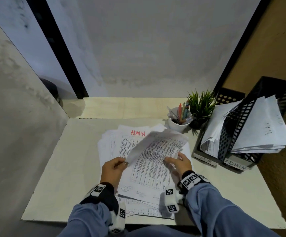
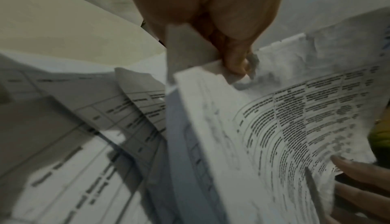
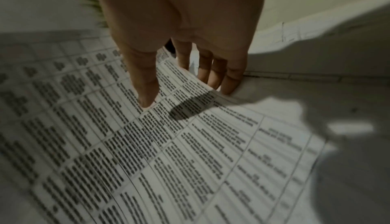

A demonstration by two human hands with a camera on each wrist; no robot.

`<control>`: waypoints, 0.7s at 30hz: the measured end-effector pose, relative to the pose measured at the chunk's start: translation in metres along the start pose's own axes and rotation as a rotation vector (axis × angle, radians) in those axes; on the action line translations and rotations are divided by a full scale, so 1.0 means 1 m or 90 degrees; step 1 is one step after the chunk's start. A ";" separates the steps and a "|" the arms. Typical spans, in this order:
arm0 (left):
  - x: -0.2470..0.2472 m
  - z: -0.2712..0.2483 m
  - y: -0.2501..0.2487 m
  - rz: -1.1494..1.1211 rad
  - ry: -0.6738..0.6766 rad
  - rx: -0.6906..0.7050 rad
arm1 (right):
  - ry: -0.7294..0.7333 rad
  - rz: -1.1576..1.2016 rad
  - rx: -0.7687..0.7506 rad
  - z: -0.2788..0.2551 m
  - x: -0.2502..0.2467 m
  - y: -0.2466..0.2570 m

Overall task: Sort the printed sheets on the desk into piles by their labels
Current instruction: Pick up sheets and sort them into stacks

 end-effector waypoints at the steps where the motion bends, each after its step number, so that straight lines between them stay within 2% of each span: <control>1: 0.002 0.000 0.000 -0.011 0.010 -0.005 | -0.016 0.001 0.006 0.003 -0.003 0.000; 3: 0.002 0.000 0.001 -0.043 0.007 -0.020 | -0.040 -0.018 0.023 0.010 -0.011 -0.003; 5: -0.005 0.004 0.007 -0.077 -0.041 -0.027 | -0.067 -0.050 0.028 0.017 -0.018 -0.007; 8: -0.014 0.006 0.008 -0.091 -0.114 -0.022 | -0.078 -0.003 0.012 0.021 -0.023 -0.008; 13: -0.023 0.011 0.003 0.069 -0.106 -0.027 | -0.137 0.027 0.025 0.021 -0.040 -0.014; 17: -0.028 0.013 0.007 0.205 -0.129 -0.042 | -0.119 0.015 0.044 0.023 -0.041 -0.024; 19: -0.023 0.013 0.001 0.275 -0.134 0.010 | -0.106 -0.038 0.049 0.019 -0.040 -0.023; 21: -0.008 0.012 0.001 0.268 -0.079 0.015 | -0.102 -0.115 0.047 0.013 -0.040 -0.019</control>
Point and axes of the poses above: each hand's wrist, its own z-axis towards the middle knuckle, its own x-axis out of the palm, y = z × x, the point moved 7 cm from there along z, towards the middle knuckle, and after that the axes turned 8 degrees about -z, right-handed, at the moved point
